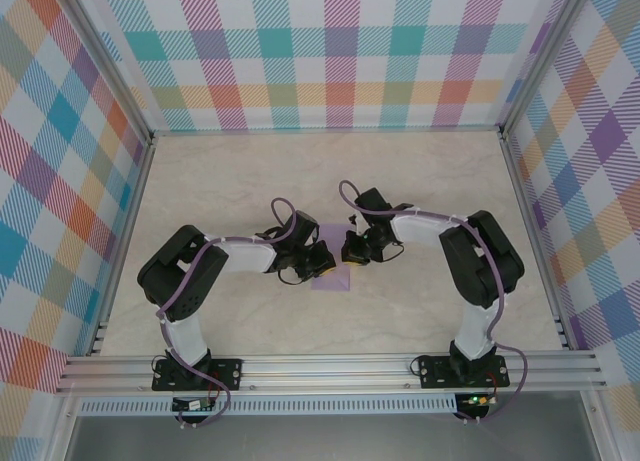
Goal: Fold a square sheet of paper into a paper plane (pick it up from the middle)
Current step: Fold the triangle a second time at the center of the table.
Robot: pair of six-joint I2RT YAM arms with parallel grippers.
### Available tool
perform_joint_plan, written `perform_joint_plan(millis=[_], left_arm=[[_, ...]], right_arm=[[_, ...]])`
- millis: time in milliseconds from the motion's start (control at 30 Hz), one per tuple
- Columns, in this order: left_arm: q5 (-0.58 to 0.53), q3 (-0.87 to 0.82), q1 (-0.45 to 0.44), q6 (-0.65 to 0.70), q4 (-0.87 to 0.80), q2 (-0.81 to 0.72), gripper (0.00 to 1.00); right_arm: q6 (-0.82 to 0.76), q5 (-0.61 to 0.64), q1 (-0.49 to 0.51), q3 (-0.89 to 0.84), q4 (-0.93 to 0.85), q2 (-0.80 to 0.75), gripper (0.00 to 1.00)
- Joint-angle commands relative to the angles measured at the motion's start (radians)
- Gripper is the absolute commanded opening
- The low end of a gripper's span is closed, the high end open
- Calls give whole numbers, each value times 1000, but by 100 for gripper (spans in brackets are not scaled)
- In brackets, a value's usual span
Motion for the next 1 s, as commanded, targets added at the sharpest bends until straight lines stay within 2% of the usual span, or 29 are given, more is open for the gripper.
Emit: perform_joint_plan(millis=[0,167,633,967], left_arm=[[-2,14,-11,23,-70,-25,7],[-38,41,-9,73,-70,-77,8],[-95,65,7,109,-125,19,7],[-133,11,102,159,-140,-19,7]], right_arm=[[-47,10,-3,29,-46,34,7],[-78,41,-3,28,-68,53,6],[-105,52,-3,18,-76,65,6],[-165,86,-3,6,-89,79,5]])
